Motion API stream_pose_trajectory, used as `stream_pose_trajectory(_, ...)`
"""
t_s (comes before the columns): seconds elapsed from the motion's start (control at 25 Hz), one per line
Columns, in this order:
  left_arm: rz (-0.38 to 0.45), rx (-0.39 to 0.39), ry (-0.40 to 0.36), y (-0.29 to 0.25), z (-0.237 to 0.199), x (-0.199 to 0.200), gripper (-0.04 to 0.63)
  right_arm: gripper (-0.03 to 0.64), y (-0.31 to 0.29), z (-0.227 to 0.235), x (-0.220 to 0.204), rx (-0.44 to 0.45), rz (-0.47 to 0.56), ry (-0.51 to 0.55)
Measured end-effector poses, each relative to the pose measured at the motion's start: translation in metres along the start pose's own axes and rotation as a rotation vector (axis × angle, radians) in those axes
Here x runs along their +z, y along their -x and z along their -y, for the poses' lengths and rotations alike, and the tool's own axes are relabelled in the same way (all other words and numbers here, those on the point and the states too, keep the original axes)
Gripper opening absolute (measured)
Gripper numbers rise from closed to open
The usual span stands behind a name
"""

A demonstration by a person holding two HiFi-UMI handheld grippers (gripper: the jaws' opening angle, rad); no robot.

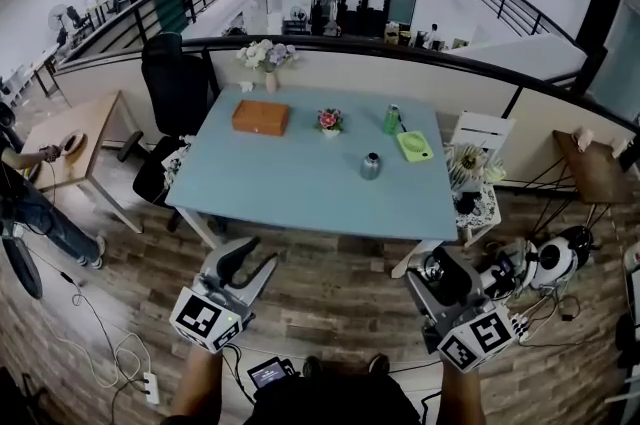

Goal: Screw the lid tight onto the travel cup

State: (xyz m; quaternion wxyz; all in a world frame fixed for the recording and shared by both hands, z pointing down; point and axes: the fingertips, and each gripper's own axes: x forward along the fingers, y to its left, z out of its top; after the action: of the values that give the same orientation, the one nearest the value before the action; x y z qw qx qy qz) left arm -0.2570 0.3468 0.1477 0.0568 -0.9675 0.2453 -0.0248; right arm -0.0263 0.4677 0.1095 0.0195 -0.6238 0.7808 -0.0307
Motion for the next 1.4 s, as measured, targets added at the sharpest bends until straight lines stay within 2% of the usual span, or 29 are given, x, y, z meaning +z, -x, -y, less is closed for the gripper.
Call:
stream_pose_trajectory(0.32,0.006,-0.032,0.01,0.008,-0.006,-0.007,0.206,0.262,-0.006,-0.017,0.004,-0.002,0.03,-0.033)
stream_pose_trajectory(0.68,0.0,-0.013,0.025,0.004,-0.017,-0.016,0.206,0.262,-0.026,-0.009,0.001,0.02,0.021,-0.042)
stream_pose_trajectory(1.08,-0.034,0.065,0.018,-0.046,-0.022,-0.012,0.206,0.262,-0.06,0.054,0.008,0.088,0.029,-0.064)
stream_pose_trajectory(1.24,-0.064,0.091,0.063,-0.077,-0.013,-0.004,0.206,0.262,-0.073,0.085,0.008,0.129,0.019,-0.071)
stream_pose_trajectory(1.4,-0.065,0.126,0.059,-0.103,-0.004,0.006,0.206,0.262,-0.082,0.114,0.011,0.172,0.018,-0.08)
